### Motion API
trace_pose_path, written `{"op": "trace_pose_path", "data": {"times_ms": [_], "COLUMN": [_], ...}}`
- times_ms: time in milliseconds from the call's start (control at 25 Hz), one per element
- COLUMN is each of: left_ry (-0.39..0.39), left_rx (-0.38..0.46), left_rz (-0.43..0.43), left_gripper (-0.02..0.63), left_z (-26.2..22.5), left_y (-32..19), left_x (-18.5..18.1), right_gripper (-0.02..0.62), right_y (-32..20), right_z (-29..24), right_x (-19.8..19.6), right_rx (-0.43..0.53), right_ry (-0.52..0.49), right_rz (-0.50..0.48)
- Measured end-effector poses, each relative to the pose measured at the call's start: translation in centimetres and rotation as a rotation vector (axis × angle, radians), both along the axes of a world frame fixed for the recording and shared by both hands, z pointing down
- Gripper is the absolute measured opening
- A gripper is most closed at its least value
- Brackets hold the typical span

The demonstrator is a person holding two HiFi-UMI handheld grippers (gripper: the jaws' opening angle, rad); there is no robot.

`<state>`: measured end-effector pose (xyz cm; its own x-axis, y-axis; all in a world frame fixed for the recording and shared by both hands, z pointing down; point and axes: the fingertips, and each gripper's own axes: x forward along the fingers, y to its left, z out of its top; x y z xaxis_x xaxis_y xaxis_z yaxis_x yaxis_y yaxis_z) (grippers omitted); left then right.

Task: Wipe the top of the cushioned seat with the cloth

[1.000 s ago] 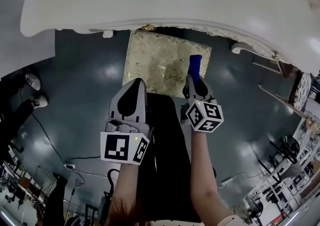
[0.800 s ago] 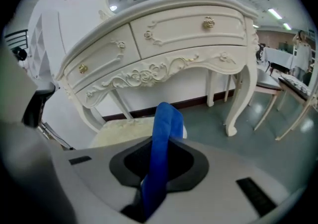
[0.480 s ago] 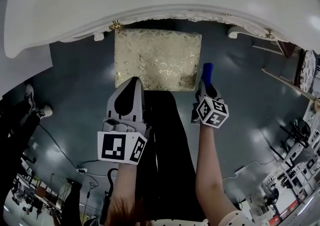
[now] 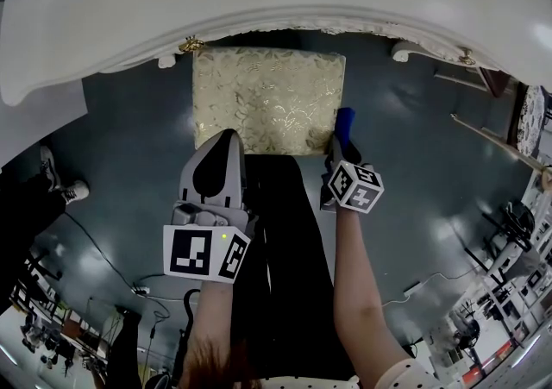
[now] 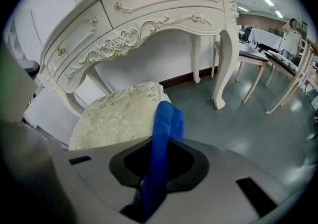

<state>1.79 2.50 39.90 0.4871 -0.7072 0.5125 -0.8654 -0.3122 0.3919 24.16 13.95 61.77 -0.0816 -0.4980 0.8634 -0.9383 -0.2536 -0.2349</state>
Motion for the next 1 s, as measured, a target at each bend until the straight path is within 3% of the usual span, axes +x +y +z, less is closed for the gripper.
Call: {"op": "trace_pose_path", "data": {"times_ms": [200,1000], "left_ry": [0.002,0.016], "left_rx": [-0.002,0.002], "left_rz": [-0.004,-0.028], "left_gripper": [-0.002,-0.003], "left_z": [0.2,-0.1], "left_y": [0.0,0.4], "left_x": [-0.3,-2.6], "right_gripper": [0.061,0.061], "right_y": [-0.1,-0.4], "right_z": [0.1,-1.7], "right_x": [-0.1,-2.9], "right_rx": [-0.013,0.007], "right_ry": [0.012,0.079], "right_rz": [-0.036,-0.030]}}
